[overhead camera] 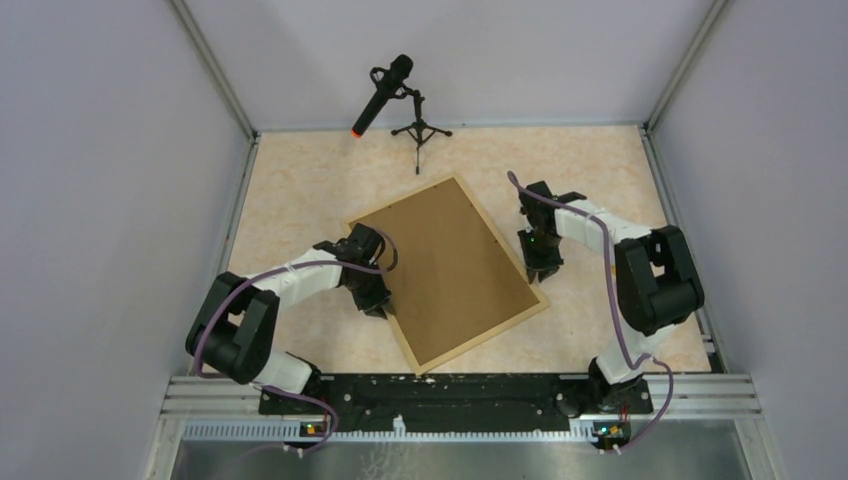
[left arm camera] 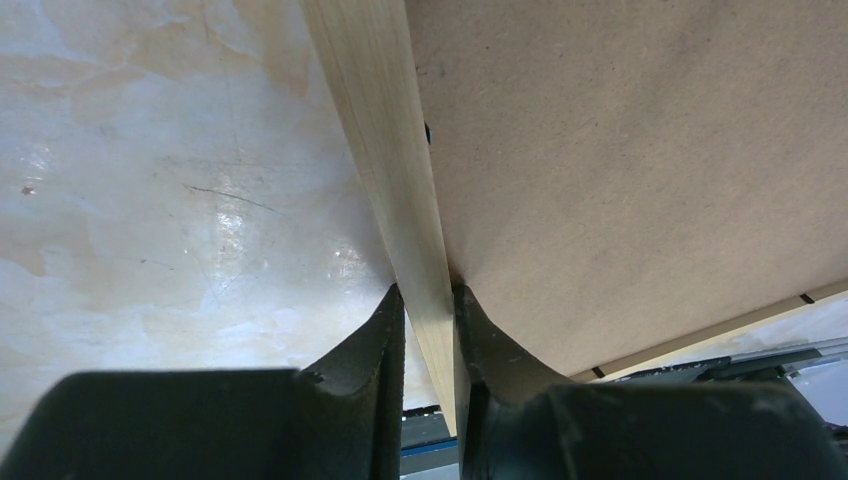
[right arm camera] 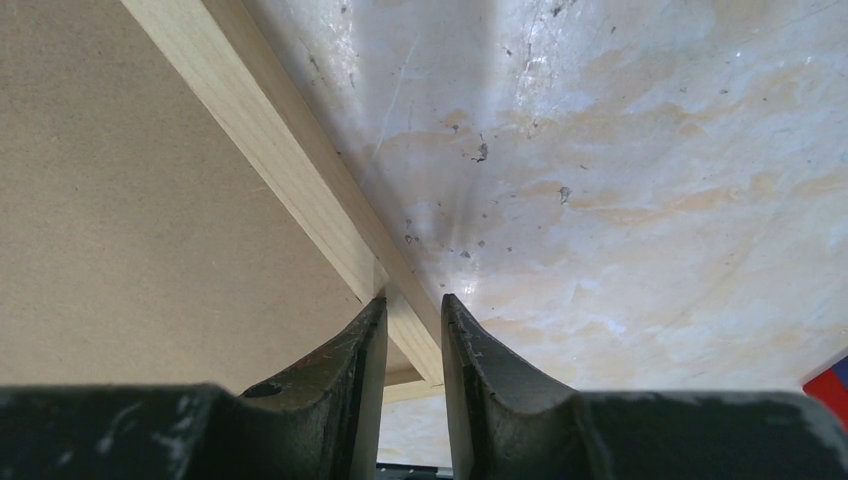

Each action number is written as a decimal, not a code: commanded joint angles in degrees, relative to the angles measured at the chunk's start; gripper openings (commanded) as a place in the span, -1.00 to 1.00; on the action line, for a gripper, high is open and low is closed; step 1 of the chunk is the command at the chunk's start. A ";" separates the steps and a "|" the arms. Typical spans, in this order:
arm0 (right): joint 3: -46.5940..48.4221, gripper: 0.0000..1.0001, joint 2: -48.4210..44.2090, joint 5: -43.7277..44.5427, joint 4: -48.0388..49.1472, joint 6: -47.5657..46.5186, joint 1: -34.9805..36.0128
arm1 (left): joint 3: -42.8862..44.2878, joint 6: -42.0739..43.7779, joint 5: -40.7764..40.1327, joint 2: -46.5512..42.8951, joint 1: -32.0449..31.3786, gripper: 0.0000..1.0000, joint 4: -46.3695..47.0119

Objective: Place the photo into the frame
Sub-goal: Install the photo frame at the center of the board.

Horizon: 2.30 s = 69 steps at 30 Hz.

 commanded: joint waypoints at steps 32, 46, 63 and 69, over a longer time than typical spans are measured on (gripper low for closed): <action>3.38 -0.42 -2.19 3.57 -2.89 -0.91 2.09 | -3.92 0.15 -4.45 2.75 -0.33 -1.00 2.79; 3.26 -0.52 2.15 3.44 0.39 -1.97 2.80 | -3.94 0.19 -4.38 2.52 -0.15 -1.00 2.83; 0.60 -0.51 3.09 4.57 2.03 -2.02 4.29 | -4.27 0.42 -4.22 2.70 0.11 -1.00 3.04; 1.24 -0.52 4.01 5.65 2.03 -1.81 4.27 | -4.21 0.51 -4.27 2.61 0.24 -1.00 3.00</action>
